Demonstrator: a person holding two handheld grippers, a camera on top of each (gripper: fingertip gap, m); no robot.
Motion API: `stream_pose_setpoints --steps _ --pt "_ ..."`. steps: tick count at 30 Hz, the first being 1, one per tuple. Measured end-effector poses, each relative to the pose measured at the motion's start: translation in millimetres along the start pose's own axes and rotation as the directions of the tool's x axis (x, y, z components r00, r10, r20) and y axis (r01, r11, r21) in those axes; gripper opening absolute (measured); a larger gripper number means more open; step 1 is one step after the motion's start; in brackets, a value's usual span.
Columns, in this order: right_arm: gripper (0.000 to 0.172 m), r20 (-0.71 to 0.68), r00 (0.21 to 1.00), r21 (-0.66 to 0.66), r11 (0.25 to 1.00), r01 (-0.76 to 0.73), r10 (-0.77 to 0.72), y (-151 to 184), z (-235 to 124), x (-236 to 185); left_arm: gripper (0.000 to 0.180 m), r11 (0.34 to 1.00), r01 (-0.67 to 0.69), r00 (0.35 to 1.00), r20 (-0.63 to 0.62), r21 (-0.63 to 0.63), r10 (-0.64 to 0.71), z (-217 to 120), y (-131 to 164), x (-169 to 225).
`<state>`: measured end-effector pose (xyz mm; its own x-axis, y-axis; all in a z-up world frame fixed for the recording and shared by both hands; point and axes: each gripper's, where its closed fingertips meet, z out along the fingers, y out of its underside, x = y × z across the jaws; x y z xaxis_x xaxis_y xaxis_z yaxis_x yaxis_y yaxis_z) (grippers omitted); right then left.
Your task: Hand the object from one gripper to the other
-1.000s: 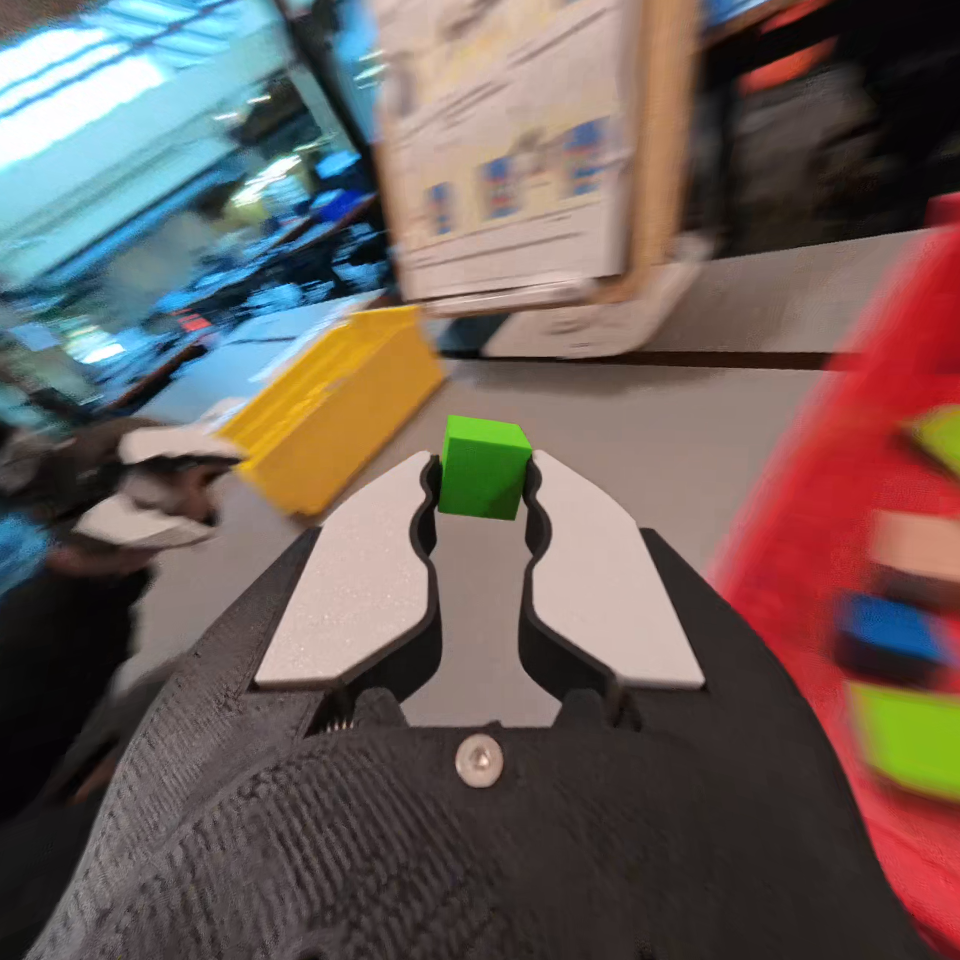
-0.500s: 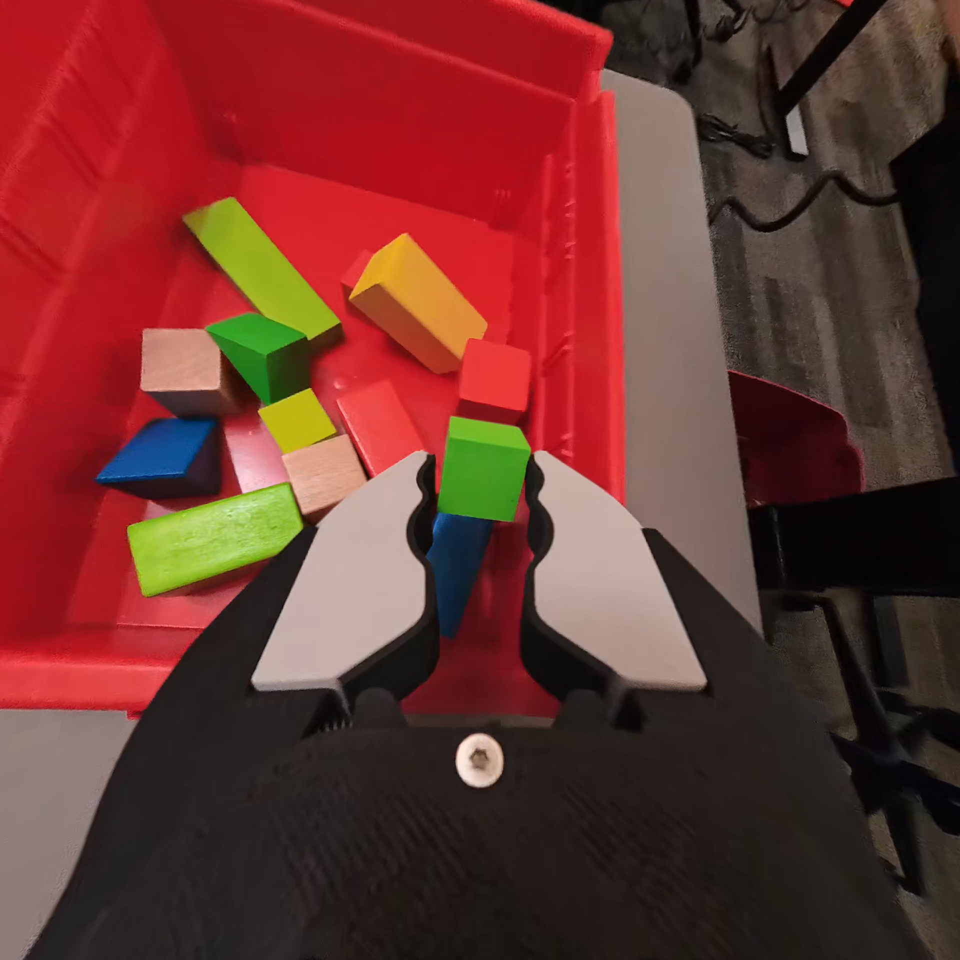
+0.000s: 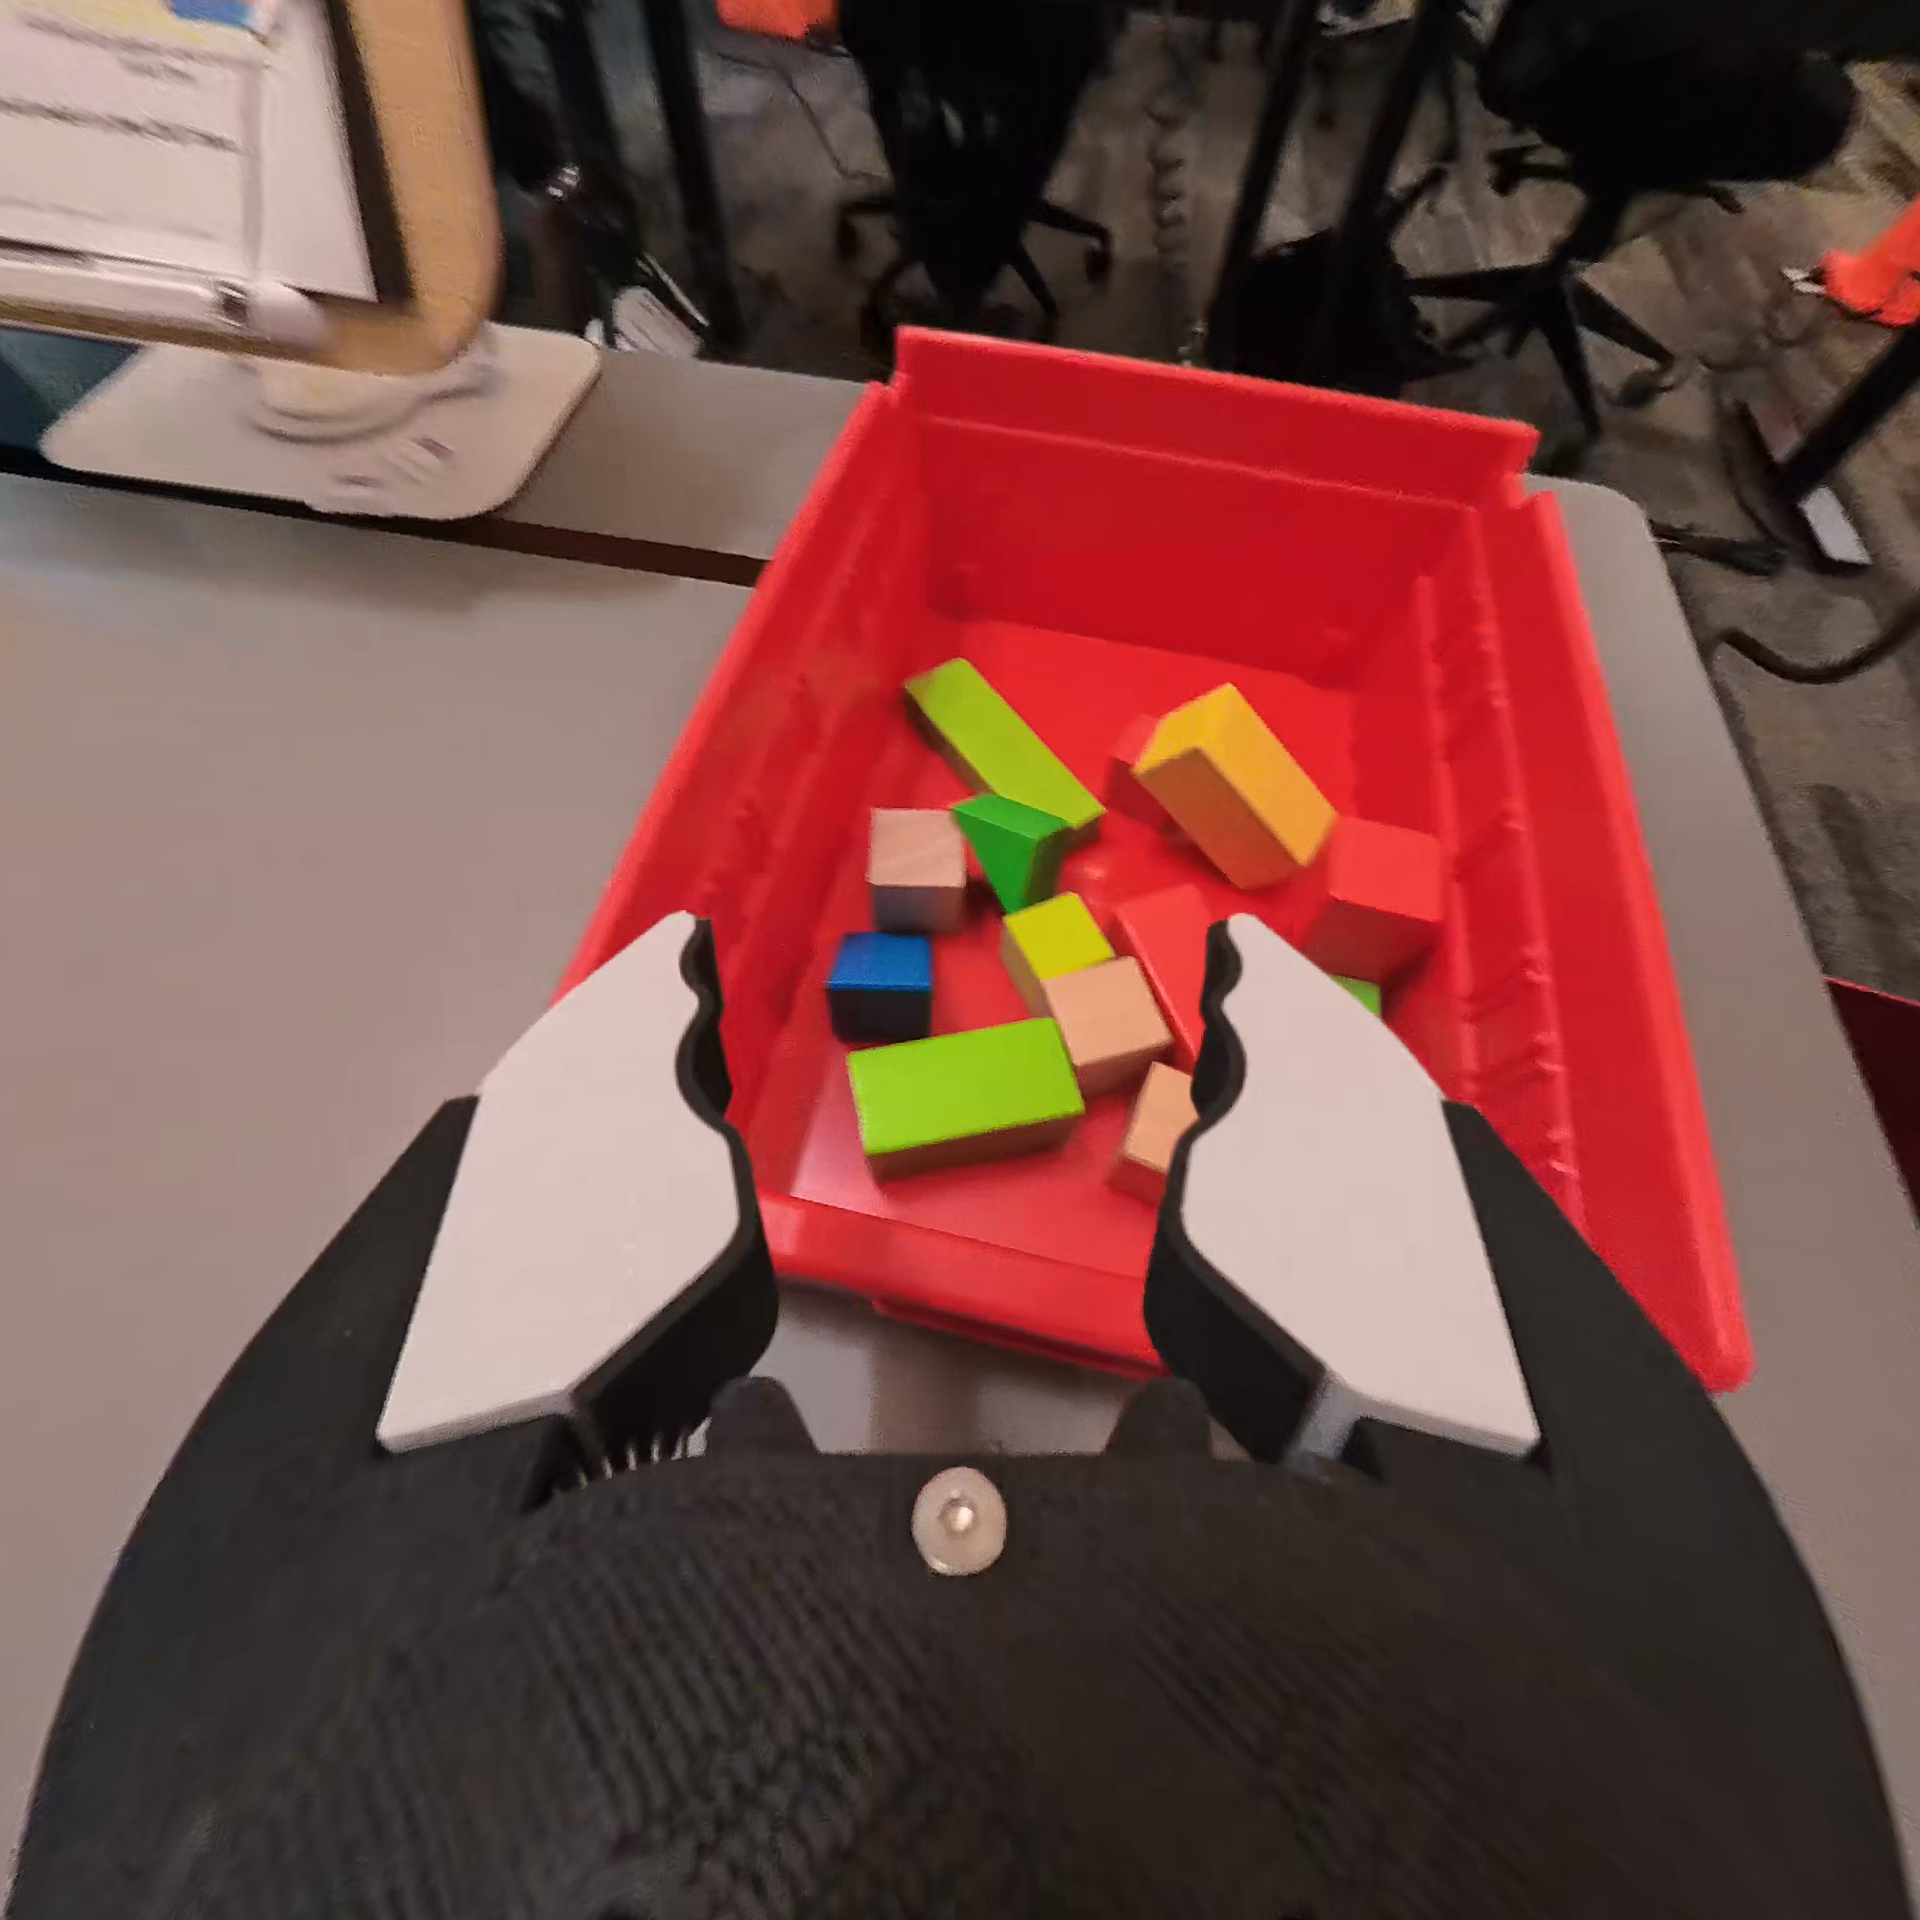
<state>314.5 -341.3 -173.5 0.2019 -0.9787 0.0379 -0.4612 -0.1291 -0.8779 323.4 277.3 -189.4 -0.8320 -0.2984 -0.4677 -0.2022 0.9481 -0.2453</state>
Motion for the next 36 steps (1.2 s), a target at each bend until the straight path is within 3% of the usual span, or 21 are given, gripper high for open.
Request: stream_pose_setpoints --steps 1,5,12,19,24,27,31,36 --pt "0.089 0.02 1.0 0.015 1.0 0.006 -0.007 -4.7 -1.1 -5.4 0.076 0.997 -0.063 0.998 -0.026 -0.052 0.062 8.9 7.1 -7.7" --pt "0.088 0.044 0.999 0.063 0.998 0.025 -0.028 -13.9 -3.4 -15.8 0.075 0.929 -0.249 0.963 -0.176 -0.272 0.207 43.0 36.1 -27.6" --pt "0.089 0.068 0.997 0.049 0.998 0.038 -0.042 -10.9 1.9 -21.4 0.058 0.775 -0.433 0.89 -0.355 -0.46 0.286 82.7 62.8 -43.8" --pt "0.089 0.082 0.996 0.042 0.999 0.022 -0.026 -6.6 7.5 -20.2 0.053 0.674 -0.495 0.859 -0.425 -0.548 0.285 99.9 83.1 -47.7" --pt "0.089 0.09 0.996 0.042 0.999 0.022 -0.026 -6.0 9.4 -23.0 0.032 0.656 -0.473 0.863 -0.459 -0.588 0.212 103.7 89.0 -40.3" --pt "0.089 0.09 0.995 0.042 0.999 0.03 -0.034 -6.3 9.8 -24.9 0.032 0.68 -0.42 0.887 -0.432 -0.6 0.167 102.2 84.4 -40.4" --pt "0.089 0.107 0.993 0.044 0.998 0.039 -0.043 -8.7 9.2 -32.3 0.032 0.795 -0.284 0.924 -0.374 -0.536 0.078 93.8 63.8 -36.2" --pt "0.088 0.201 0.976 0.126 0.991 0.054 -0.079 -29.2 1.0 -63.1 0.032 0.959 0.025 0.945 -0.306 -0.281 -0.115 53.9 1.0 -33.9"
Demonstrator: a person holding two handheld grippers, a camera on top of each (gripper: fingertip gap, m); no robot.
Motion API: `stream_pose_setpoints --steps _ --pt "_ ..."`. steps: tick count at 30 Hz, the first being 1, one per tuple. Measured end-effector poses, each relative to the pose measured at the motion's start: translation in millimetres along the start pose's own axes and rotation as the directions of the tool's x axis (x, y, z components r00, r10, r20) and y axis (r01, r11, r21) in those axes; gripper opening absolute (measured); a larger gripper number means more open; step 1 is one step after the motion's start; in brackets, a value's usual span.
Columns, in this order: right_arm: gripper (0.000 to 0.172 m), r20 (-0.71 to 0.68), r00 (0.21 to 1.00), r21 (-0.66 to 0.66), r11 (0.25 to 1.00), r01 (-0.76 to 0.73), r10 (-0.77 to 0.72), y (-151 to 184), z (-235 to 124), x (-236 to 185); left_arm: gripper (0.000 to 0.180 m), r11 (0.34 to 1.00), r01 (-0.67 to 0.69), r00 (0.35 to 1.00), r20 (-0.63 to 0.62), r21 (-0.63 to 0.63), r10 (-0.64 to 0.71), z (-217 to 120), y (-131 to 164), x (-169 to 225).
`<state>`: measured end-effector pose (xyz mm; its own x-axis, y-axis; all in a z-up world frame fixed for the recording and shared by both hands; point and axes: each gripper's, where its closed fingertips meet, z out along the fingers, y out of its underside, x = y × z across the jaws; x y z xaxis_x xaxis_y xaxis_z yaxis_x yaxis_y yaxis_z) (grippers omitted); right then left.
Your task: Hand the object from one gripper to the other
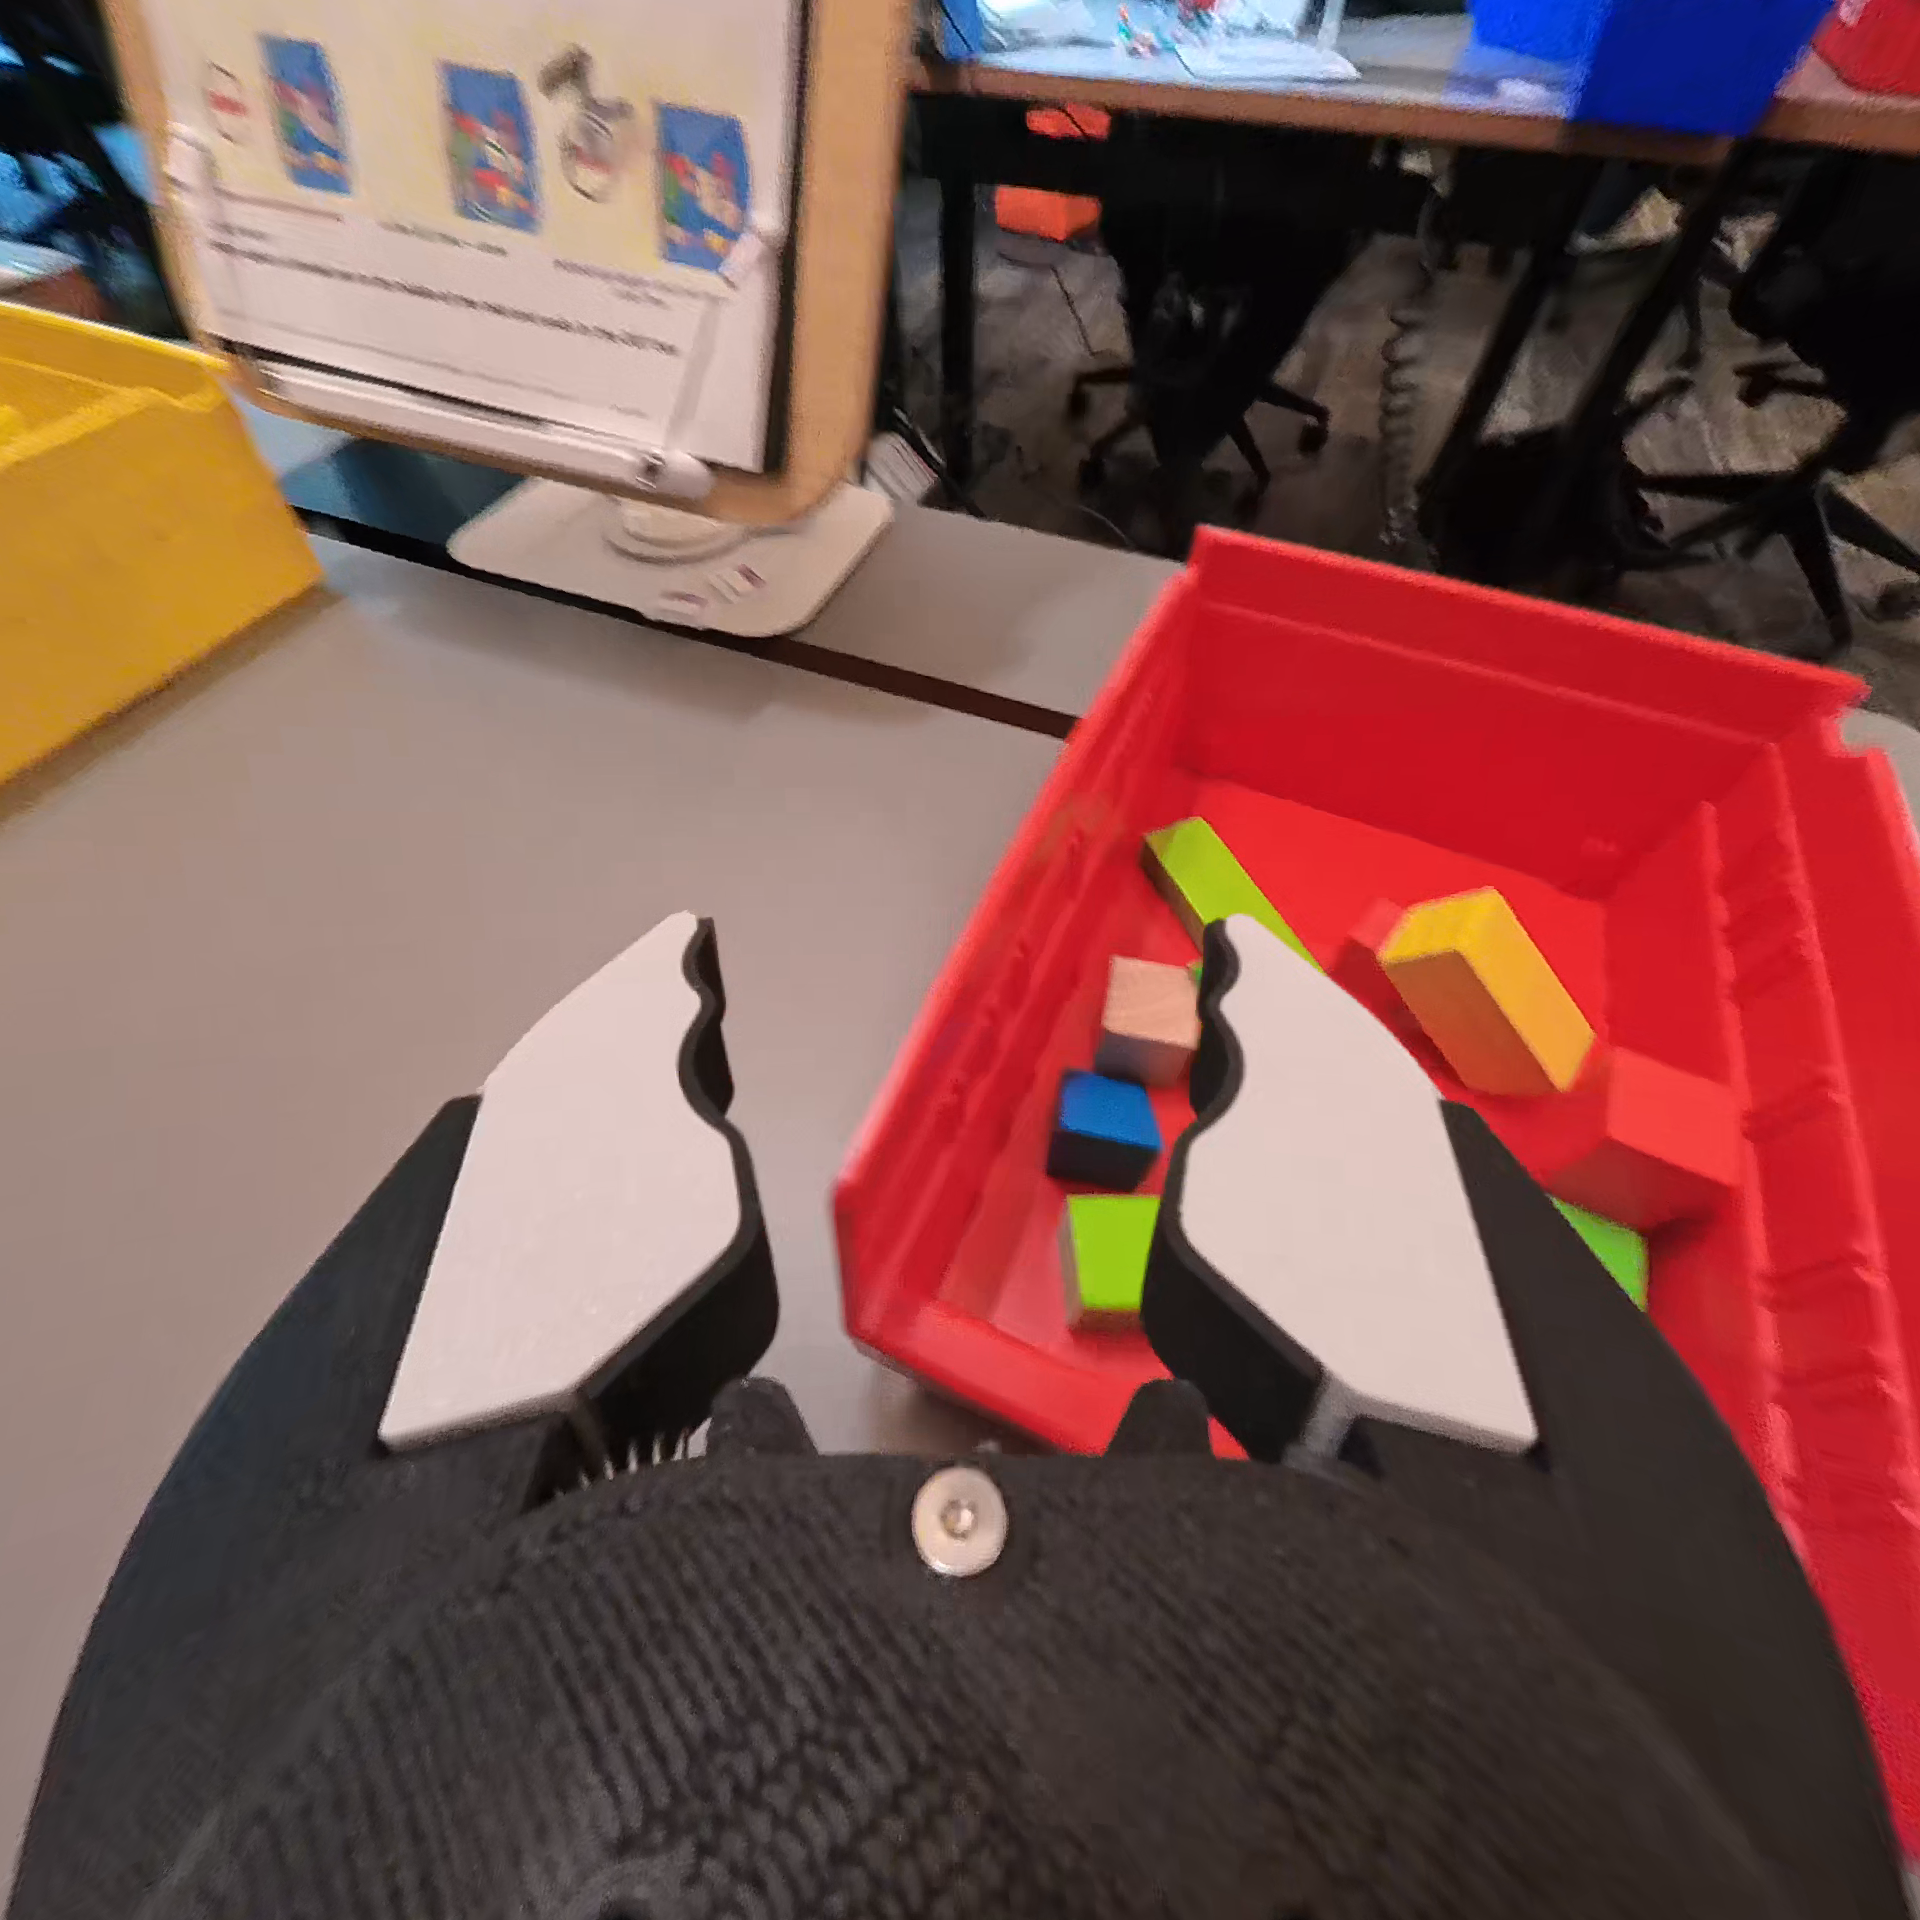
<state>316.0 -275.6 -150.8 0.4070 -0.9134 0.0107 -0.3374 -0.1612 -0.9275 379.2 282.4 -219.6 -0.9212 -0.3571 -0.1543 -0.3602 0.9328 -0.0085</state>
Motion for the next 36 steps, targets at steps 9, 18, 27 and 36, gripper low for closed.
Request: stream_pose_setpoints --steps 9,18,27,36 --pt "0.079 0.479 0.87 0.251 0.968 -0.006 -0.119 -59.4 -9.3 -138.0 0.032 0.732 0.179 0.974 -0.224 0.657 -0.037 -126.7 -114.9 100.5" --pt "0.07 0.714 0.672 0.337 0.938 -0.081 -0.199 -75.9 -33.6 -228.8 0.032 0.443 0.193 0.908 -0.33 0.876 0.257 -173.6 -212.1 224.7" --pt "0.056 0.791 0.571 0.365 0.919 -0.152 -0.219 -80.7 -49.7 -248.3 0.032 0.413 0.123 0.898 -0.278 0.903 0.341 -173.1 -248.8 270.3" --pt "0.033 0.818 0.536 0.336 0.931 -0.145 -0.211 -76.0 -51.1 -257.6 0.032 0.4 0.147 0.891 -0.297 0.905 0.344 -168.6 -254.8 279.9"
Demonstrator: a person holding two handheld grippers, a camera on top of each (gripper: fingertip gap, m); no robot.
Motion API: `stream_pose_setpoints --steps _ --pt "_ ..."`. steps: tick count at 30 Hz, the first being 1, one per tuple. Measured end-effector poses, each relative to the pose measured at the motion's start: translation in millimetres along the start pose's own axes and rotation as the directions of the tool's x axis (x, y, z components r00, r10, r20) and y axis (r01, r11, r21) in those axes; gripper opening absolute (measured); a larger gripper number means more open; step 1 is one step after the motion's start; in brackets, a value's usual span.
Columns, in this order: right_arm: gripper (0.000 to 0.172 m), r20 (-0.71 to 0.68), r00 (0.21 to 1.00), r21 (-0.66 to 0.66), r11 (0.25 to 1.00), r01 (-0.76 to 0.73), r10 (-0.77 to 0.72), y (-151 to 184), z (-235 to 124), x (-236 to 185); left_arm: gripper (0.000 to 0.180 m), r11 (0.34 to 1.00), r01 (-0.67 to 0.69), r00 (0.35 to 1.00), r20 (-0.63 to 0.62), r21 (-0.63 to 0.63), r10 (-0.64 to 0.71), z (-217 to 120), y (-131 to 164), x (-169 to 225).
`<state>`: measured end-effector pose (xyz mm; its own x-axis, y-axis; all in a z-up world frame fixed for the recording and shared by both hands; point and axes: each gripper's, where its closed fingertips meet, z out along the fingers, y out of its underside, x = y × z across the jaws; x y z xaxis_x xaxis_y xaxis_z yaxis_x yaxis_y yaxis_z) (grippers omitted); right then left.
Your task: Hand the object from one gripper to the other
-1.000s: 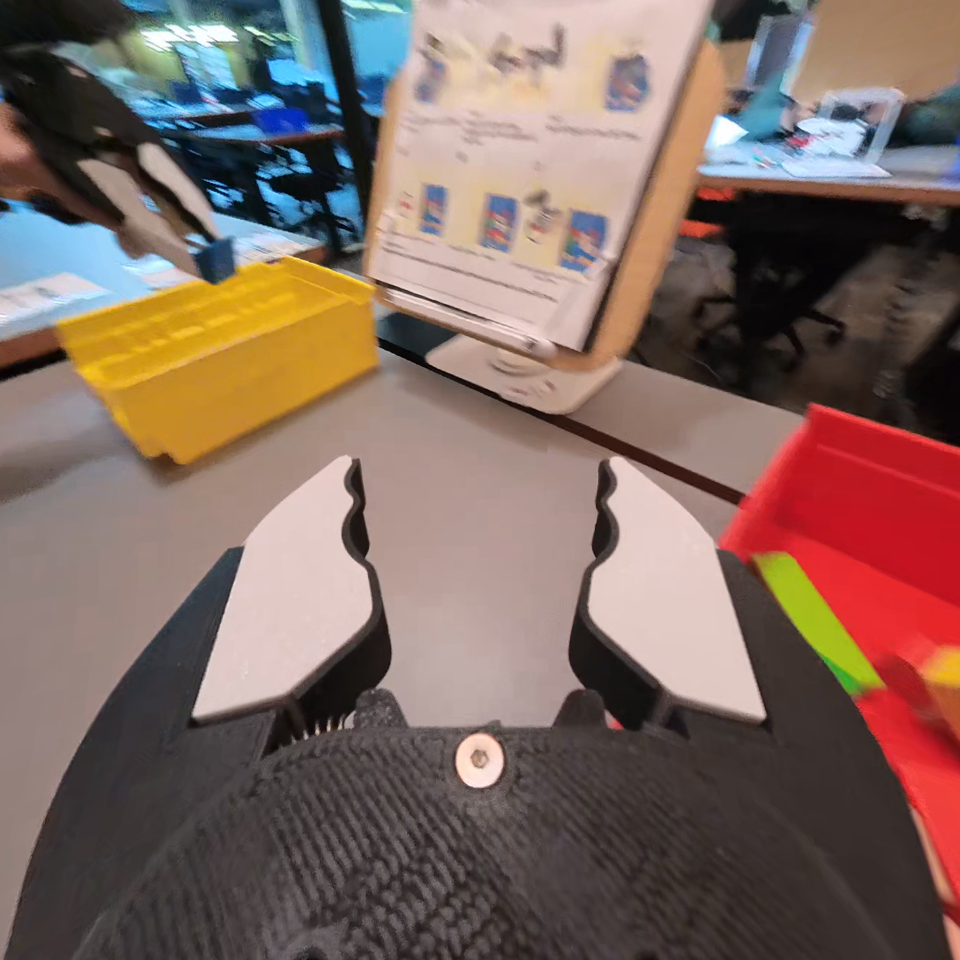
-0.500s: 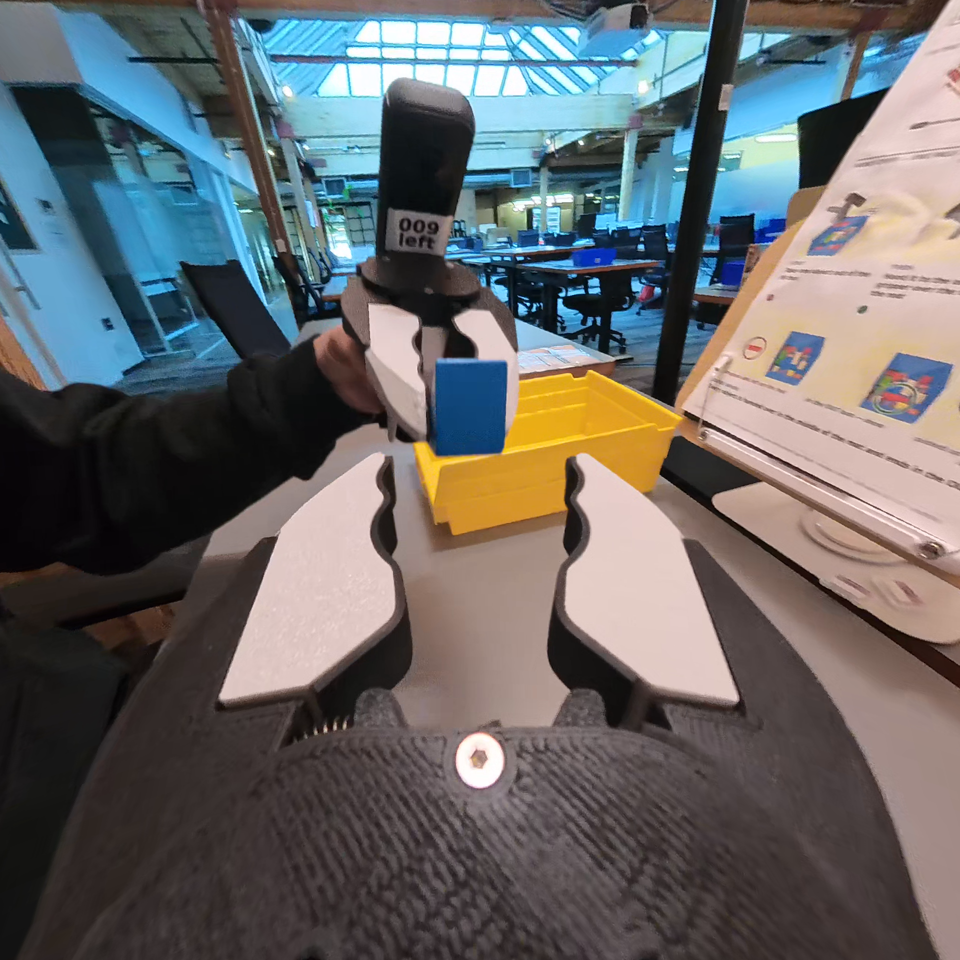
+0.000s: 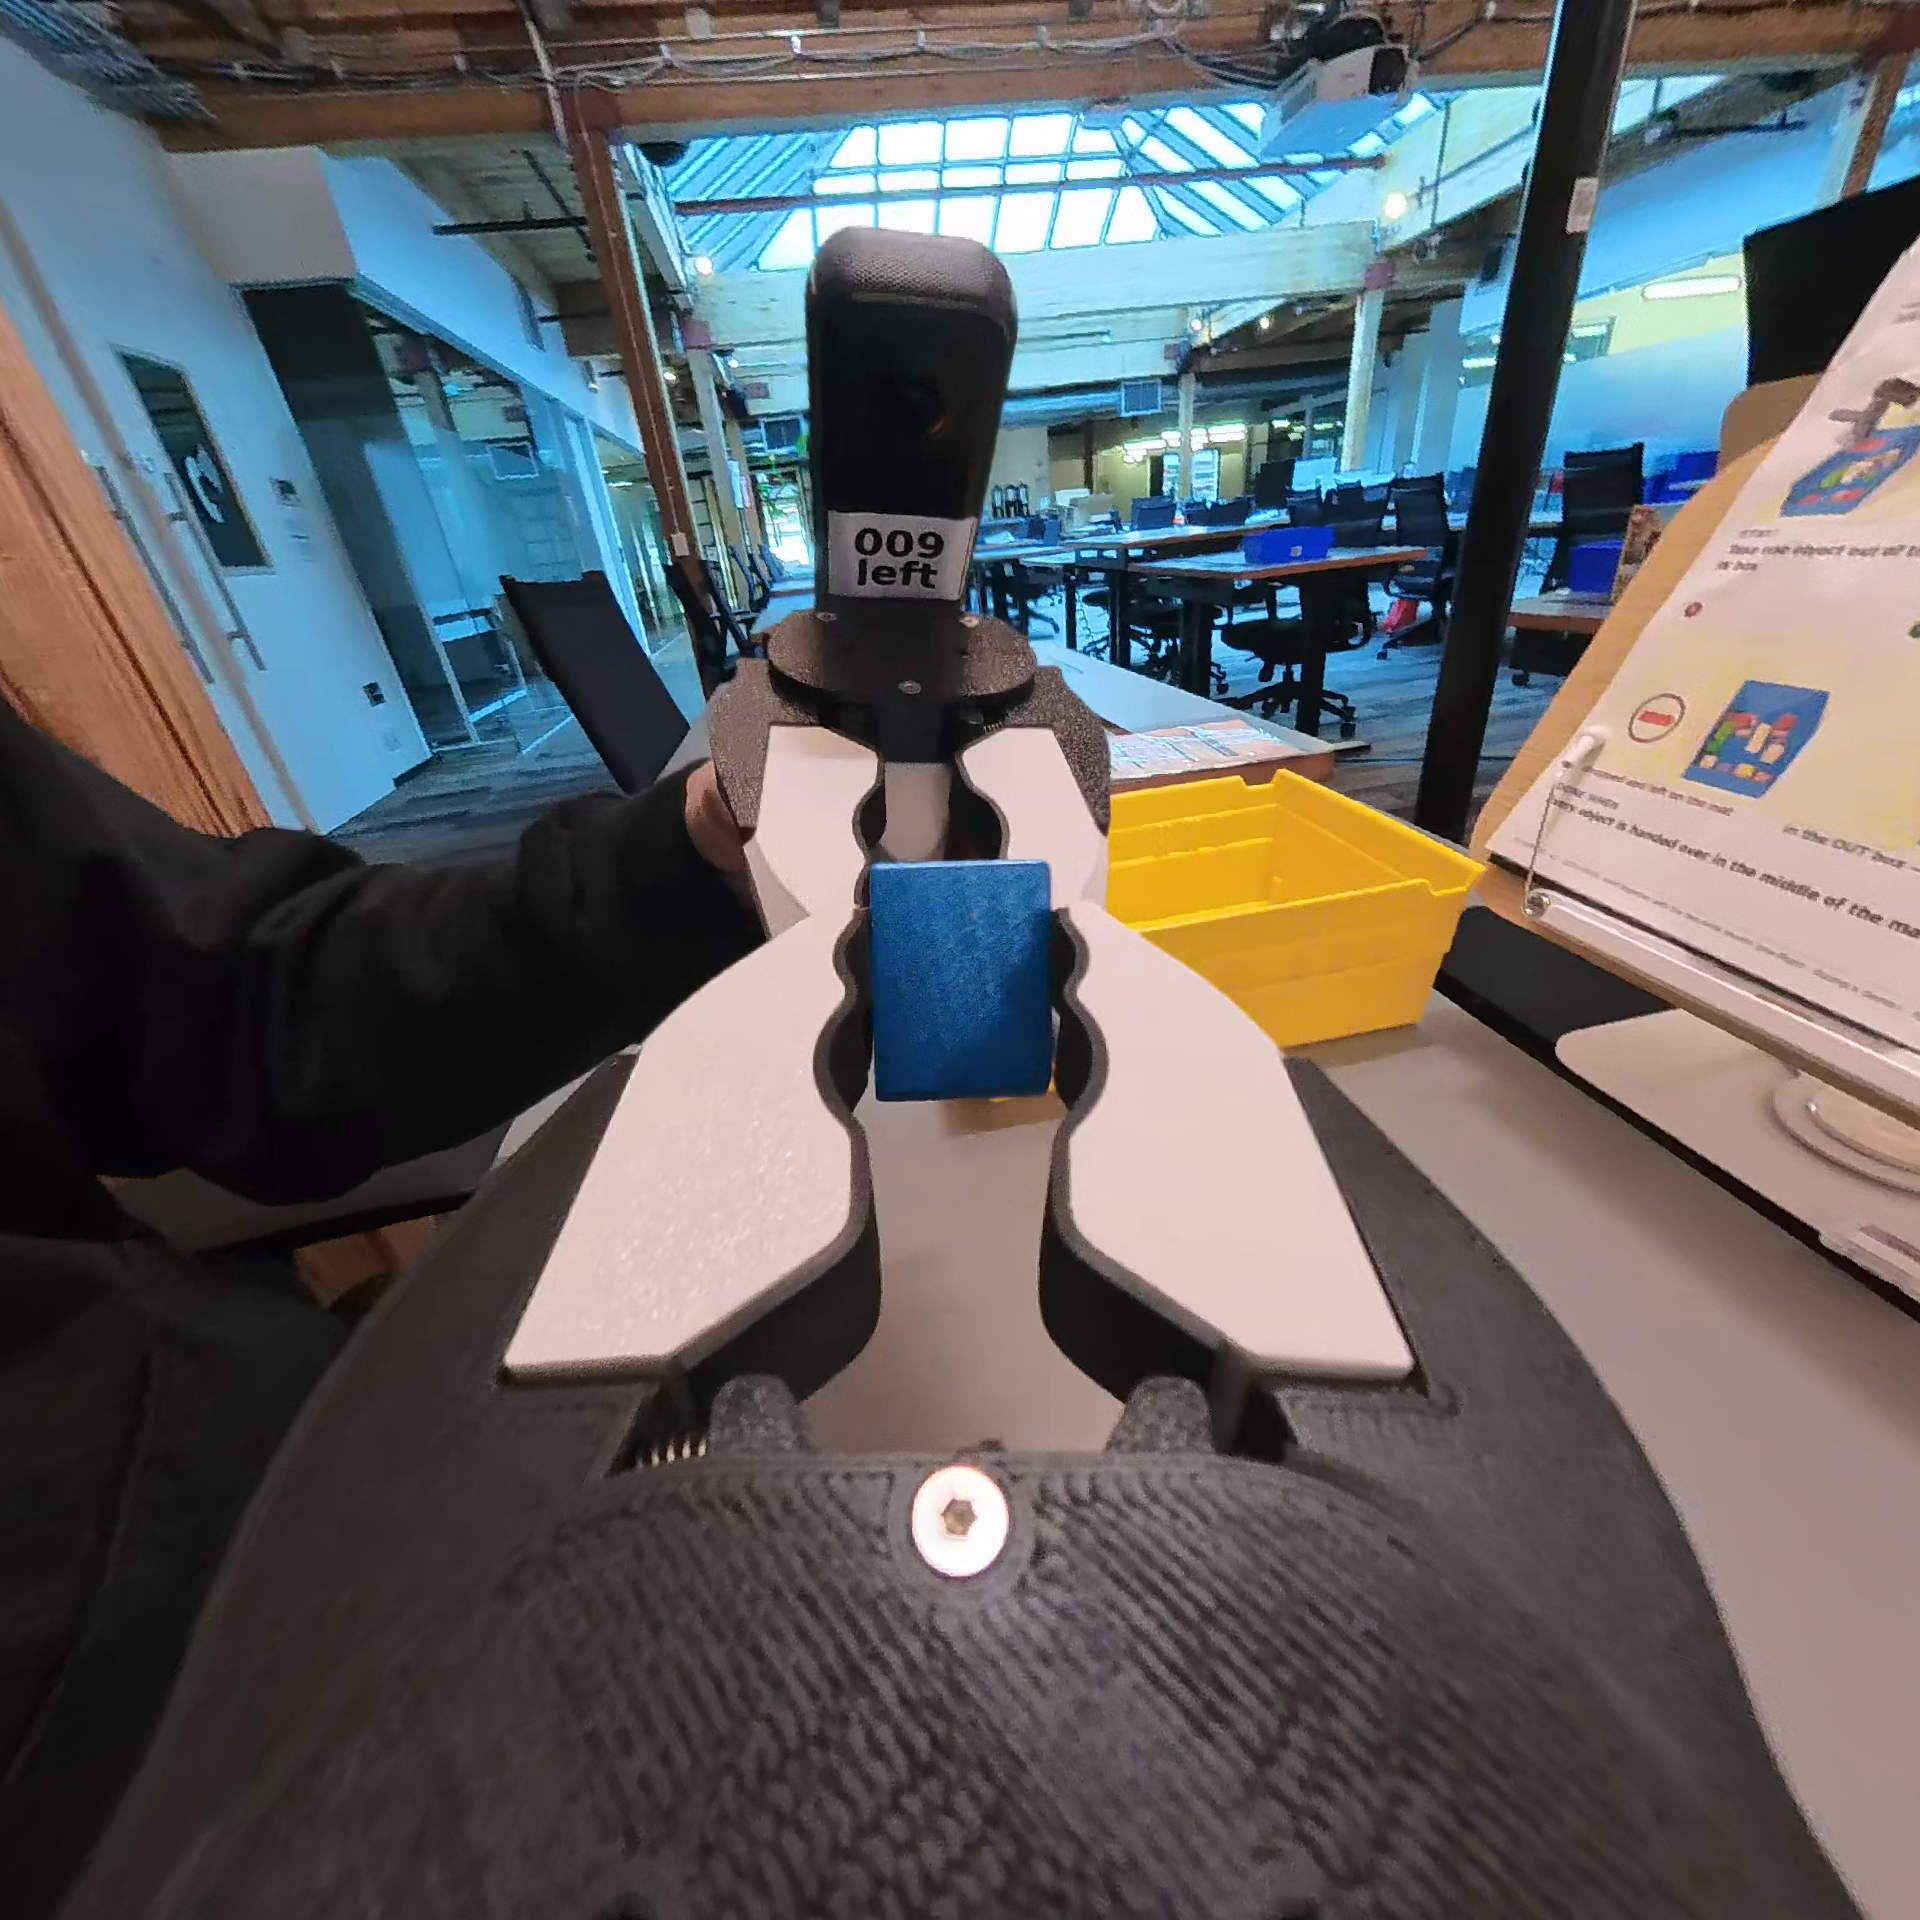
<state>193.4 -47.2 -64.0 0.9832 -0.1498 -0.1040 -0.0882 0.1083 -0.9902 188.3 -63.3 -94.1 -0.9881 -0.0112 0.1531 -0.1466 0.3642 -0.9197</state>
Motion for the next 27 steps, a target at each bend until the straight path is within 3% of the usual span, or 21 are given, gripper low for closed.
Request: stream_pose_setpoints --steps 4,7,9,11,14,17,19,22,25,27 --pt "0.033 -0.03 0.999 0.037 0.999 -0.041 0.042 -7.0 -4.4 4.7 0.036 0.995 0.009 1.0 0.028 0.101 -0.012 -0.3 -7.7 -2.4" --pt "0.033 -0.139 0.99 0.053 0.998 -0.015 0.023 -16.2 -26.8 25.4 0.058 0.992 0.017 0.992 0.118 0.127 -0.033 -3.7 -3.3 -12.5" --pt "0.033 -0.303 0.953 0.04 0.999 0.015 -0.003 -24.3 -62.2 53.6 0.077 0.987 0.033 0.968 0.239 0.158 -0.071 -11.5 3.8 -27.0" --pt "0.033 -0.52 0.851 -0.038 0.997 0.064 -0.074 -26.3 -114.3 87.7 0.076 0.976 0.03 0.938 0.331 0.213 -0.101 -23.2 11.3 -36.5" --pt "0.033 -0.759 0.629 -0.19 0.981 0.028 -0.165 -13.7 -201.8 130.9 0.066 0.93 -0.023 0.918 0.377 0.368 -0.126 -43.2 13.2 -35.3" --pt "0.033 -0.856 0.488 -0.229 0.971 -0.063 -0.17 3.1 -261.4 158.3 0.059 0.852 0.013 0.911 0.345 0.523 -0.226 -61.0 16.6 -35.3" --pt "0.033 -0.872 0.451 -0.276 0.952 -0.131 -0.191 17.7 -282.0 177.4 0.06 0.82 0.016 0.904 0.341 0.572 -0.256 -67.0 22.9 -37.1" --pt "0.033 -0.87 0.429 -0.346 0.92 -0.184 -0.242 32.1 -294.6 209.0 0.081 0.832 -0.058 0.875 0.43 0.551 -0.223 -68.1 35.0 -39.1" --pt "0.033 -0.869 0.41 -0.399 0.881 -0.255 -0.275 49.8 -301.1 237.1 0.08 0.88 -0.234 0.761 0.641 0.412 -0.098 -68.2 48.1 -41.0" --pt "0.033 -0.863 0.408 -0.432 0.855 -0.286 -0.298 58.9 -301.8 248.8 0.082 0.876 -0.304 0.713 0.699 0.375 -0.051 -69.0 47.7 -35.1"
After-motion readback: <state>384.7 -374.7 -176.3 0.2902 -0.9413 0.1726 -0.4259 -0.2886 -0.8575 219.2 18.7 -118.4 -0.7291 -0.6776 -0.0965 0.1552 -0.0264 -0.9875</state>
